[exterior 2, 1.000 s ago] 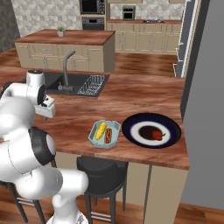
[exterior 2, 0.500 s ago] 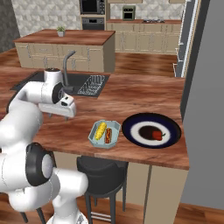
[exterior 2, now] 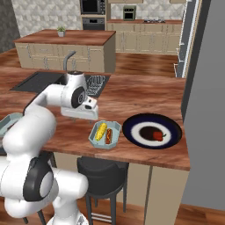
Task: Place one cooked food and one vegetable from the large plate to each tupperware container.
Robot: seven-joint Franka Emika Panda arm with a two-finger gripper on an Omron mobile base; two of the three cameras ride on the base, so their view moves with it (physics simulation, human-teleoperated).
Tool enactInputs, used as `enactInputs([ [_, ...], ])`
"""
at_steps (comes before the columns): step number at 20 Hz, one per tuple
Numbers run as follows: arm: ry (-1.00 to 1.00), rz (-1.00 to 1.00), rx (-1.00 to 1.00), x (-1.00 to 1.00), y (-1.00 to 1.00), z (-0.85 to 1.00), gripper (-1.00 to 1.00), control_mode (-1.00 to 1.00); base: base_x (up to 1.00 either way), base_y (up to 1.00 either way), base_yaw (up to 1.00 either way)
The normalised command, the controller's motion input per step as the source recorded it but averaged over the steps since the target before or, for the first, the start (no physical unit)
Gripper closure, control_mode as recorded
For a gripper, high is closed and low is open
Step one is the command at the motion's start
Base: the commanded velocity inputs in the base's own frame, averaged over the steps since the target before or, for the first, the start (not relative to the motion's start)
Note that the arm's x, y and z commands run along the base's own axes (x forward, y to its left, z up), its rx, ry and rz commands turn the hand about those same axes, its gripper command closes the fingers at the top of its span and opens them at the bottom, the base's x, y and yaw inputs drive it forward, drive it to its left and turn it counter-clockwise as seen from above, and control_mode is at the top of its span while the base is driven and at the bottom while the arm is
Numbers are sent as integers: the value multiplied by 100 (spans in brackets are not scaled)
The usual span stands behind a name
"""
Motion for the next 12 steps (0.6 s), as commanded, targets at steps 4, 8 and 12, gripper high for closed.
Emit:
enactInputs([
  [4,-1,0,0,0,-100,0,-100,-100,0,0,0],
  [8,0,-4,0,0,-100,0,-100,-100,0,0,0],
  [12,0,-8,0,0,-100,0,-100,-100,0,0,0],
])
